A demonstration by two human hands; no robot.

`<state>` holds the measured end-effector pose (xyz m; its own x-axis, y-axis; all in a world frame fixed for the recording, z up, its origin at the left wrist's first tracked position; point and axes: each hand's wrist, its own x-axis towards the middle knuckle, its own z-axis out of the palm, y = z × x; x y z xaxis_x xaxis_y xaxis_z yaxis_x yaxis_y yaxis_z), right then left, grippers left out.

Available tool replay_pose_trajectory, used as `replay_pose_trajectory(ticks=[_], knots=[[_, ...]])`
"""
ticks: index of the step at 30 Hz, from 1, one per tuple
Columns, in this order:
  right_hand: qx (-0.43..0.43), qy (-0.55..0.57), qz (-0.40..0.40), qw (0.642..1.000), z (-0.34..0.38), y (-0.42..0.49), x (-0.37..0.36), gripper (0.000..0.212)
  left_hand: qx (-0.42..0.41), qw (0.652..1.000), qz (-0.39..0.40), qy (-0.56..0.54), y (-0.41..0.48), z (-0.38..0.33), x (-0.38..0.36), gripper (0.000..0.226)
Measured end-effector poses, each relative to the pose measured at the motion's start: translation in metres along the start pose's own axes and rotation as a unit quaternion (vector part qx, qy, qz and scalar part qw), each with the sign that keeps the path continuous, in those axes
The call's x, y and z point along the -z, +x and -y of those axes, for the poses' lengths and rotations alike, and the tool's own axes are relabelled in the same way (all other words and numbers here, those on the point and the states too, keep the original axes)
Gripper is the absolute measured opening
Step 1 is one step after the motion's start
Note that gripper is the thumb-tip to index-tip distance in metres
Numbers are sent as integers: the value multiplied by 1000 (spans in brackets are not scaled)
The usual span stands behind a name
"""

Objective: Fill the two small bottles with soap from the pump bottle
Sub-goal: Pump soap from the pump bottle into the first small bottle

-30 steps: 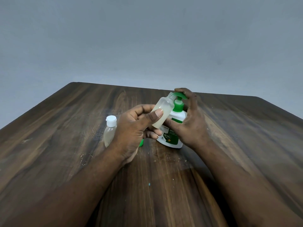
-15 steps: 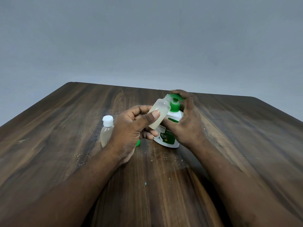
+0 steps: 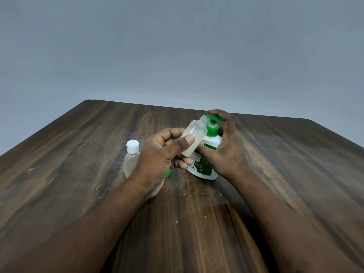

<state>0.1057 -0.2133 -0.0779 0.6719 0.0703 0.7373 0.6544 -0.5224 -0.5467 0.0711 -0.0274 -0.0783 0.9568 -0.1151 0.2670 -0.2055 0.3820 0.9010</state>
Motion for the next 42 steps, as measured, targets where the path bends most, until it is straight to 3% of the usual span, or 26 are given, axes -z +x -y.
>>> replay_pose_trajectory(ticks=[10,17,26,30,42], knots=[[12,3,12,1000,-1,0,2,87,0,1000,1,2,0,-1,-2,46],[1,4,3,1000,-1,0,0,78,1,1000,-3,10,0,0,1,45],[17,12,41,999,-6,0,6,97,0,1000,1,-1,0,-1,-1,47],[19,-9,23,1000,-4,-2,5,105,0,1000,2,-4,0,-3,-1,47],[2,6,25,1000,-3,-5,6,105,1,1000,2,-4,0,-3,-1,50]])
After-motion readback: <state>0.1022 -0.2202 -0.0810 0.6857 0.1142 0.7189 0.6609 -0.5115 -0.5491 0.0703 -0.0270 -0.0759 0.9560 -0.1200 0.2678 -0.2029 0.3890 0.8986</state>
